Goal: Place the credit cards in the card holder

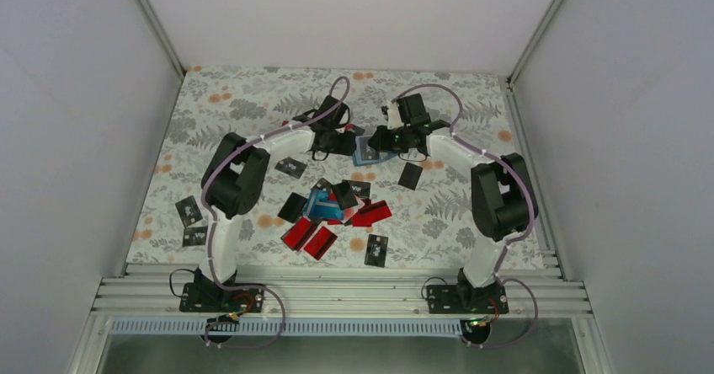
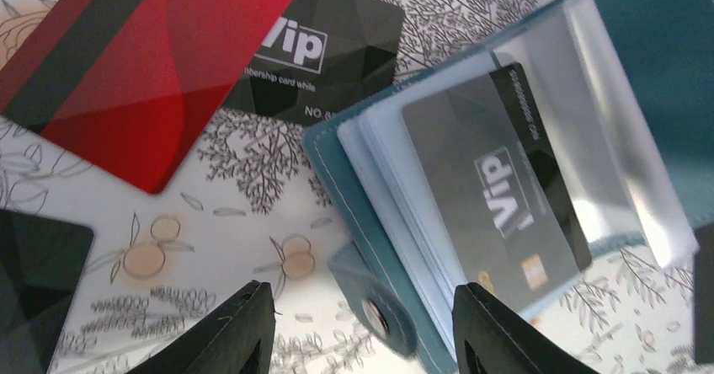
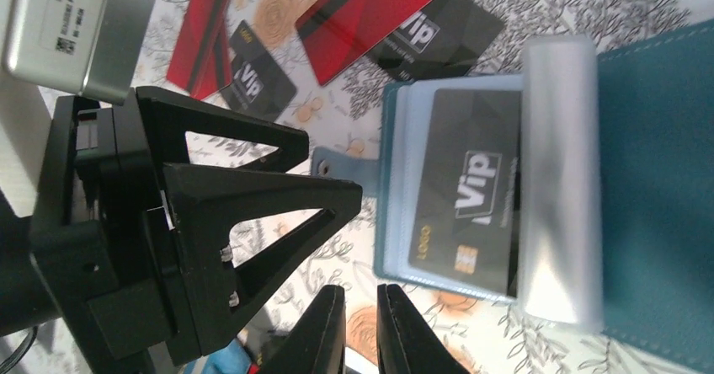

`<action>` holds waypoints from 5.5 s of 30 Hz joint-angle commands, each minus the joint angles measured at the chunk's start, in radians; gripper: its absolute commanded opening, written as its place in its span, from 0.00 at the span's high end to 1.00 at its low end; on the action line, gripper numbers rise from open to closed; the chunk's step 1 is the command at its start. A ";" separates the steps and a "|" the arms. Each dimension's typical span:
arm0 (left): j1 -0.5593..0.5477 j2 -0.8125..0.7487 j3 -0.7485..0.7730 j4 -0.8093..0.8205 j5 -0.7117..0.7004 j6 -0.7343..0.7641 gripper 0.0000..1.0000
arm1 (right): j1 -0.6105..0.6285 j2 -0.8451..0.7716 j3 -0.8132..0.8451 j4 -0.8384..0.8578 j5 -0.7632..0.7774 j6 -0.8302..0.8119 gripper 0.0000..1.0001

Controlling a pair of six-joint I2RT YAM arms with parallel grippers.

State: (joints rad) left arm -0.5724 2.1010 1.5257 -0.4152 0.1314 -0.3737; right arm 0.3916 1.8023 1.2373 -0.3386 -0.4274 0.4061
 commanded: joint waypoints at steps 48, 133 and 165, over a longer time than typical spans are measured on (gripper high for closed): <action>0.011 -0.180 -0.136 0.157 0.082 0.056 0.98 | 0.124 0.199 0.257 -0.274 0.526 -0.061 0.78; 0.014 -0.202 -0.191 0.129 0.046 0.115 0.98 | 0.031 0.214 0.133 -0.165 0.338 -0.049 0.85; 0.028 -0.371 -0.356 0.112 -0.036 0.072 0.45 | -0.022 -0.015 0.031 -0.098 0.000 -0.052 0.81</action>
State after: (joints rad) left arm -0.5518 1.7878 1.1919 -0.2718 0.1345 -0.3000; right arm 0.3698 1.8309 1.2705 -0.4381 -0.3756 0.3504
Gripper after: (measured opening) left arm 0.532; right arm 0.184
